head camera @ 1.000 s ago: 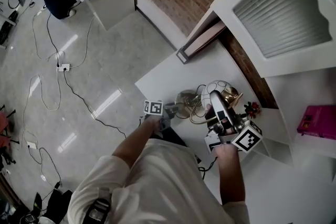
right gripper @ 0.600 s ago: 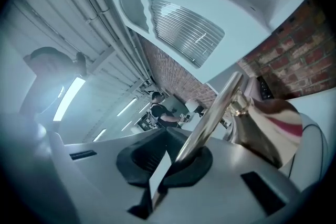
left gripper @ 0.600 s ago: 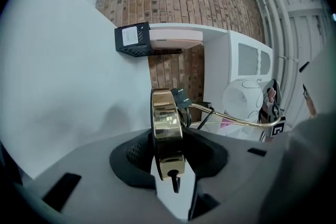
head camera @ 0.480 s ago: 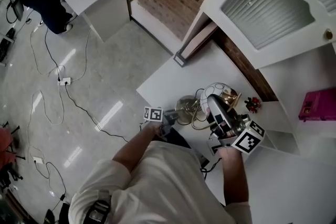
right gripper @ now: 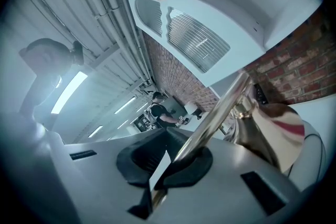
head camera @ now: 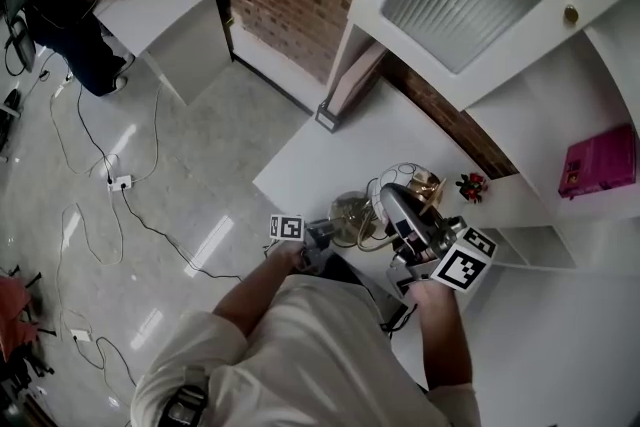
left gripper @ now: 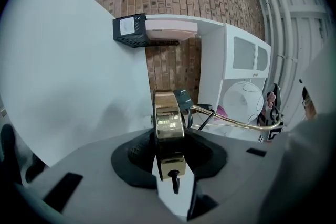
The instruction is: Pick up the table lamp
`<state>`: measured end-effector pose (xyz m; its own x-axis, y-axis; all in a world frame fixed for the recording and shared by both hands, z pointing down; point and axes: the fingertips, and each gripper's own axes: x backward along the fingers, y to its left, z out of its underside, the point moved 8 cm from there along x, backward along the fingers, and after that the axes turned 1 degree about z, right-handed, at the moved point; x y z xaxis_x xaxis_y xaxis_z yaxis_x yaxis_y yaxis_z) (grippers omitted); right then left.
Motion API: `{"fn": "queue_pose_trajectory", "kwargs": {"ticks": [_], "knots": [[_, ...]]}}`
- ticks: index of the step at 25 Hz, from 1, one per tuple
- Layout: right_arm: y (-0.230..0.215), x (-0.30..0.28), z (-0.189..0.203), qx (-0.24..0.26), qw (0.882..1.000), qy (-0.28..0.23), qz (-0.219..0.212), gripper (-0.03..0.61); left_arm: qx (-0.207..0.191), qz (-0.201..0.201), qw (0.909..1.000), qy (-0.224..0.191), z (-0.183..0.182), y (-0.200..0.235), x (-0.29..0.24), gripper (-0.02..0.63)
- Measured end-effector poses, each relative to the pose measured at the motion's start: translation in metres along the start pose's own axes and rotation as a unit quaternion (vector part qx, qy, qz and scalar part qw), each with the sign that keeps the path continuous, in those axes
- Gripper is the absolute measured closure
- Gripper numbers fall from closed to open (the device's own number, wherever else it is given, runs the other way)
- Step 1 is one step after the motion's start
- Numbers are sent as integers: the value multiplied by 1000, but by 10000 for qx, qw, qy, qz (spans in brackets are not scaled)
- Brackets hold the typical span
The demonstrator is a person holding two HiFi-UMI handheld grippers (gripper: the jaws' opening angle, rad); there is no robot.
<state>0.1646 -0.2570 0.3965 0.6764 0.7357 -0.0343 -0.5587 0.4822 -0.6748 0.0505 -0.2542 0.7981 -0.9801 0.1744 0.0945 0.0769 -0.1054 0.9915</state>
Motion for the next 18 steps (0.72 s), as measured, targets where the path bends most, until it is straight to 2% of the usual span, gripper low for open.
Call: {"fn": "queue_pose_trajectory", "kwargs": {"ticks": [7, 12, 18], "knots": [[27, 45, 6, 132, 9997, 56, -201, 574, -102, 5, 9999, 25, 41, -19, -8, 471], [36, 78, 8, 164, 9989, 153, -419, 574, -160, -59, 9998, -106, 71, -28, -15, 471], [45, 130, 17, 183, 9971, 342, -653, 574, -170, -84, 9992, -351, 124, -35, -26, 472]]}}
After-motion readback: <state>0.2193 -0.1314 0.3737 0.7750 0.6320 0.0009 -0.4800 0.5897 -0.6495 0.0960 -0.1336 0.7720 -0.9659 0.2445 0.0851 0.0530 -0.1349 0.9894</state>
